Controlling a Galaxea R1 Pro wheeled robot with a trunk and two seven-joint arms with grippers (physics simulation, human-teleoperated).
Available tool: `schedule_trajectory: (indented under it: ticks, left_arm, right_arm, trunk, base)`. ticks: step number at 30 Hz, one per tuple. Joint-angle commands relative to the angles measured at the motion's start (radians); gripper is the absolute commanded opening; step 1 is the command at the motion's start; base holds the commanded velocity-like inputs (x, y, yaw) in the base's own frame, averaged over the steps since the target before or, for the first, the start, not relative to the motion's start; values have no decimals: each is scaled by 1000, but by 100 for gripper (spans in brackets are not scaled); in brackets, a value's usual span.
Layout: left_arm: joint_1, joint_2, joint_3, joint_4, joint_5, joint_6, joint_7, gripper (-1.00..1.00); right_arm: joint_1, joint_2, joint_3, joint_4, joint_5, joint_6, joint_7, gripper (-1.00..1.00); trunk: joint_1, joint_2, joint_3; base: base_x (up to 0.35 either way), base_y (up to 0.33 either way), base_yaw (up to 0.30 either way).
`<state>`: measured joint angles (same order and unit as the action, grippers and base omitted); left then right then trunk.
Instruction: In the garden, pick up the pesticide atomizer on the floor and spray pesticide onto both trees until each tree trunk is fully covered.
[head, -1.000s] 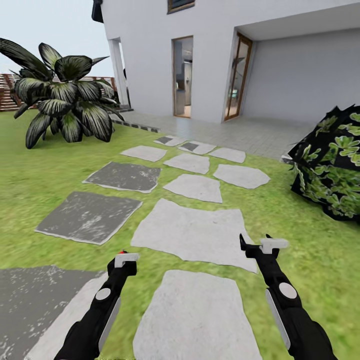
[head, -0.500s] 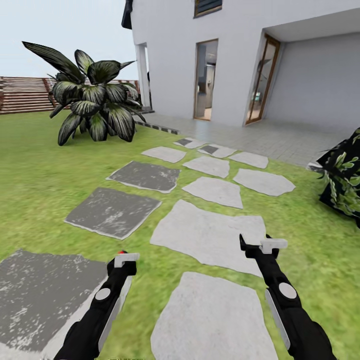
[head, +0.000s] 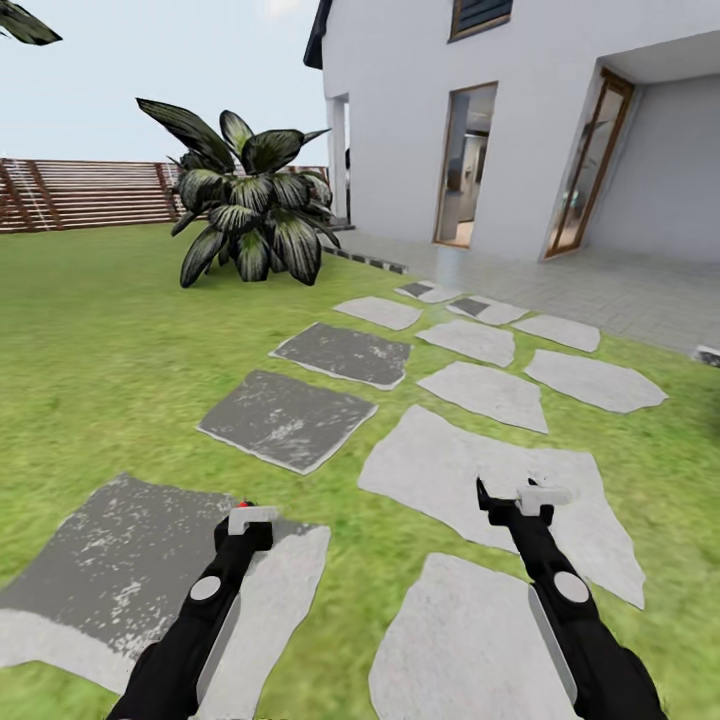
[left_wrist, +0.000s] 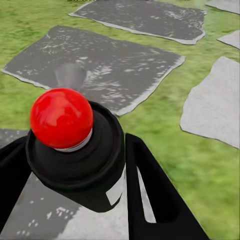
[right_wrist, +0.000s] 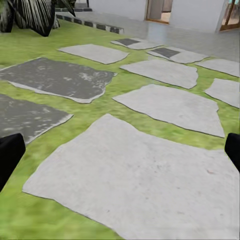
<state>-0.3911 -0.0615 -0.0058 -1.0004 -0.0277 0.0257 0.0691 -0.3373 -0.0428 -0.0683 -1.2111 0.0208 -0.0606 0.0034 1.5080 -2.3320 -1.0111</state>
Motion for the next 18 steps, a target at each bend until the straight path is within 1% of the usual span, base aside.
schedule_trajectory:
  ticks: [1, 2, 3, 4, 6, 7, 8, 9, 11, 12, 13, 14, 15, 16, 17, 18]
  left_arm:
    - [0, 1, 1, 0, 1, 0, 0, -100]
    - [0, 1, 1, 0, 2, 0, 0, -100]
    - [0, 1, 2, 0, 3, 0, 0, -100]
    - [0, 1, 2, 0, 4, 0, 0, -100]
    - [0, 2, 1, 0, 5, 0, 0, -100]
    - [0, 2, 1, 0, 6, 0, 0, -100]
    - [0, 2, 1, 0, 6, 1, 0, -100]
    - [0, 1, 1, 0, 6, 1, 0, -100]
    - [0, 1, 1, 0, 6, 2, 0, -100]
    - [0, 0, 1, 0, 6, 2, 0, -100]
    - [0, 0, 1, 0, 6, 2, 0, -100]
    - [0, 1, 1, 0, 6, 2, 0, -100]
    - [0, 1, 1, 0, 6, 2, 0, -100]
    - [0, 1, 1, 0, 6, 2, 0, -100]
    - [0, 1, 1, 0, 6, 2, 0, -100]
    - [0, 1, 2, 1, 6, 2, 0, -100]
  right_arm:
    - [0, 1, 3, 20, -1, -3, 0, 100]
    - [0, 2, 6, 27, -1, -5, 0, 100]
    - [0, 9, 18, 35, -1, -11, 0, 100]
    - [1, 22, 46, 44, 2, -36, -1, 100]
    - [20, 27, 58, 88, 4, -85, -4, 100]
    - [40, 28, 61, 126, 4, -132, -5, 100]
    - [60, 27, 63, 166, 4, -198, -6, 100]
    - [90, 27, 64, 229, 5, -314, -6, 100]
    - [130, 26, 65, 334, 4, -465, -7, 100]
    - [148, 26, 65, 397, 4, -534, -7, 100]
    - [155, 26, 66, 431, 4, -568, -7, 100]
    - [169, 27, 66, 541, 4, -673, -8, 100]
    - [174, 27, 65, 622, 4, -754, -7, 100]
    - [176, 27, 65, 658, 4, -791, -7, 100]
    - [179, 28, 65, 728, 3, -864, -7, 100]
    - [182, 30, 65, 846, 3, -987, -7, 100]
  trunk:
    - [0, 0, 1]
    - [0, 0, 2]
    - [0, 0, 3]
    - [0, 0, 3]
    - [0, 0, 5]
    - [0, 0, 6]
    - [0, 0, 7]
    - [0, 0, 8]
    - [0, 0, 10]
    - [0, 0, 10]
    - [0, 0, 11]
    - [0, 0, 12]
    - [0, 0, 13]
    - [0, 0, 14]
    - [0, 0, 14]
    - [0, 0, 15]
  base:
    - [0, 304, 246]
    - [0, 304, 246]
    - [0, 304, 246]
    - [0, 304, 246]
    - [0, 304, 246]
    - [0, 304, 246]
    - [0, 304, 246]
    - [0, 304, 246]
    - [2, 304, 247]
    - [26, 304, 248]
    - [36, 304, 248]
    - [56, 304, 248]
    - [65, 304, 248]
    - [69, 304, 248]
    - [76, 304, 248]
    - [87, 304, 223]
